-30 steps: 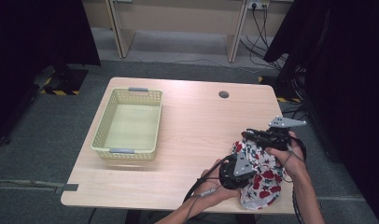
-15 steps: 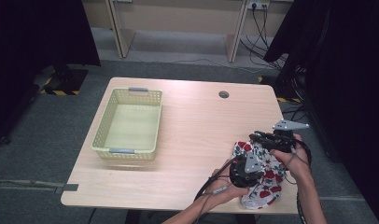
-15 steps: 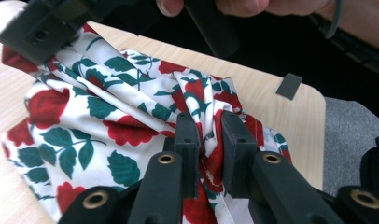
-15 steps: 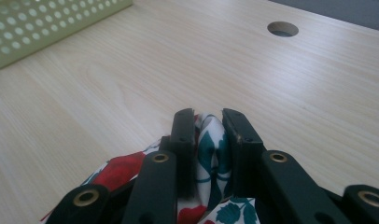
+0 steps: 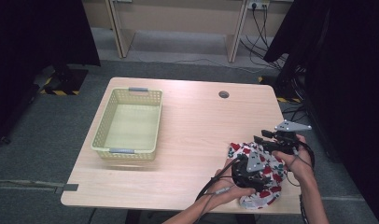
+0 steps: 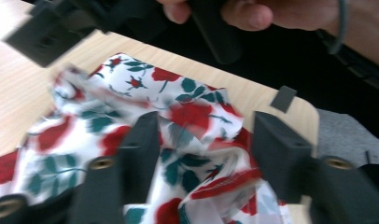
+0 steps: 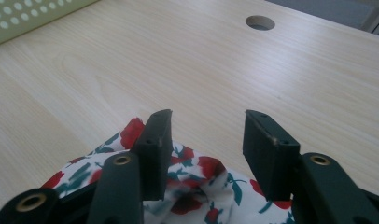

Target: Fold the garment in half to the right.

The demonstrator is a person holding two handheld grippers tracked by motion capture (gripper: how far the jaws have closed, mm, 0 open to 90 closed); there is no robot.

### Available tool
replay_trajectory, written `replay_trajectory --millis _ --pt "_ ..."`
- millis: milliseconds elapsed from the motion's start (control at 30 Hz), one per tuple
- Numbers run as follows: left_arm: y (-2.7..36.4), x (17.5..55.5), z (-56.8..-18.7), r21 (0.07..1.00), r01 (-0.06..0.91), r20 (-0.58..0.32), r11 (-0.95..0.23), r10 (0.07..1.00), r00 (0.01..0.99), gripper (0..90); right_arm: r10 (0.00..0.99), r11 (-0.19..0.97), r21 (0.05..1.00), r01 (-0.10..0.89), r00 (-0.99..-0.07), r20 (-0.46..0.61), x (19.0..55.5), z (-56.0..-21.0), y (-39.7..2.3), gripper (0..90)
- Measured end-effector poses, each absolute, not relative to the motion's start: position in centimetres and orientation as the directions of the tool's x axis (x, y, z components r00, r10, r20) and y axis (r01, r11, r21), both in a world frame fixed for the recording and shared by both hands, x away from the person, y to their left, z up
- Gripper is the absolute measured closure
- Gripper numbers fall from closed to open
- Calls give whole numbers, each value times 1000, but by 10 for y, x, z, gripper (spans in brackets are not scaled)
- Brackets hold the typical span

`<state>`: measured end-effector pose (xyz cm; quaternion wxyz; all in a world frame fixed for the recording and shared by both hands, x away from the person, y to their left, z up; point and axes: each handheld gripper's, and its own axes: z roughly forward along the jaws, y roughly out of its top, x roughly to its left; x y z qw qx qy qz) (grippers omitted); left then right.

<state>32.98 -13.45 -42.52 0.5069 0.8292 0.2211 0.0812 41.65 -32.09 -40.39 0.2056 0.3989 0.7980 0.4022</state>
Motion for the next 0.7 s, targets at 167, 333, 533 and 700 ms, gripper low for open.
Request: replay_trajectory --millis 167,333,533,700 --pt "-126 328 -418 886 284 -93 -367 459 883 276 805 365 806 465 -594 -22 413 -404 -322 468" --pt "-110 326 -412 893 276 -80 -356 479 874 219 809 365 801 473 -587 -22 408 -404 -323 443" --pt "-91 324 -417 879 289 -63 -379 508 859 201 823 351 795 495 -569 -9 399 -405 -324 359" --pt "-73 324 -424 860 308 -53 -407 528 847 181 843 314 792 523 -538 21 393 -410 -324 286"
